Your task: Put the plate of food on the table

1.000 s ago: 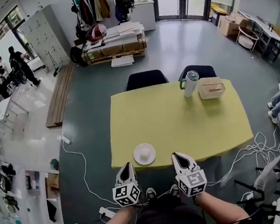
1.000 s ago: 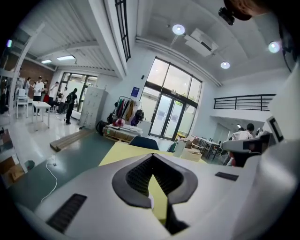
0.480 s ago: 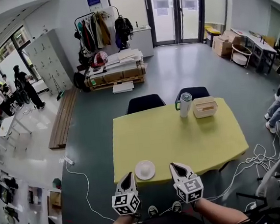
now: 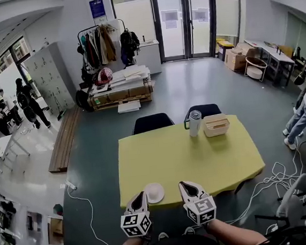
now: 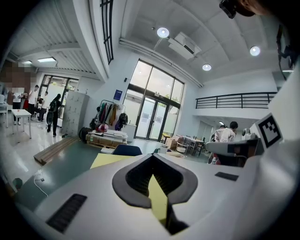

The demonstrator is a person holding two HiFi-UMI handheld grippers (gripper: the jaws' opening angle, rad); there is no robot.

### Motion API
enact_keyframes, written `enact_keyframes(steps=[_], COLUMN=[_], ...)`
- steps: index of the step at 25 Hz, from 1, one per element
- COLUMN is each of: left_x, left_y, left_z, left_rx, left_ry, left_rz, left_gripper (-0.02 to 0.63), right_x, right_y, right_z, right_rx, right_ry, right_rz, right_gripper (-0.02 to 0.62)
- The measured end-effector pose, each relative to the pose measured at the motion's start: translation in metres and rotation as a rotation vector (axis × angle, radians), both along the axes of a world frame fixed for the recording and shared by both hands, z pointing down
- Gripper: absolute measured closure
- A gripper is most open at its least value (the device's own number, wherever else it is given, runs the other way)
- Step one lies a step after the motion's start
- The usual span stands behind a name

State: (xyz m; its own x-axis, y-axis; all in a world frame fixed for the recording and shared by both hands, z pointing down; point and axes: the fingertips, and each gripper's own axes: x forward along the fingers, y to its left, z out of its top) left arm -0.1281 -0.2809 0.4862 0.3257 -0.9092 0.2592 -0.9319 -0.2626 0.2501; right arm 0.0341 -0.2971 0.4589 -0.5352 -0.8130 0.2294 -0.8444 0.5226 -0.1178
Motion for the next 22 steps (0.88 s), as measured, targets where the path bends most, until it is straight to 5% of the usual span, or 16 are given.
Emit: enact_keyframes(steps=[22], left_x=[0.016], left_y=[-0.001], left_z=[0.018], left_rx=[-0.056], left_ry=[0.003], left_rz=[0.029], left_gripper=[0.598], right_x=[0.007], right_y=[0.006], right_z=[0.017], right_rx=[-0.022], right_ry=[-0.002], right_rz=[0.013], right_gripper=[0.584])
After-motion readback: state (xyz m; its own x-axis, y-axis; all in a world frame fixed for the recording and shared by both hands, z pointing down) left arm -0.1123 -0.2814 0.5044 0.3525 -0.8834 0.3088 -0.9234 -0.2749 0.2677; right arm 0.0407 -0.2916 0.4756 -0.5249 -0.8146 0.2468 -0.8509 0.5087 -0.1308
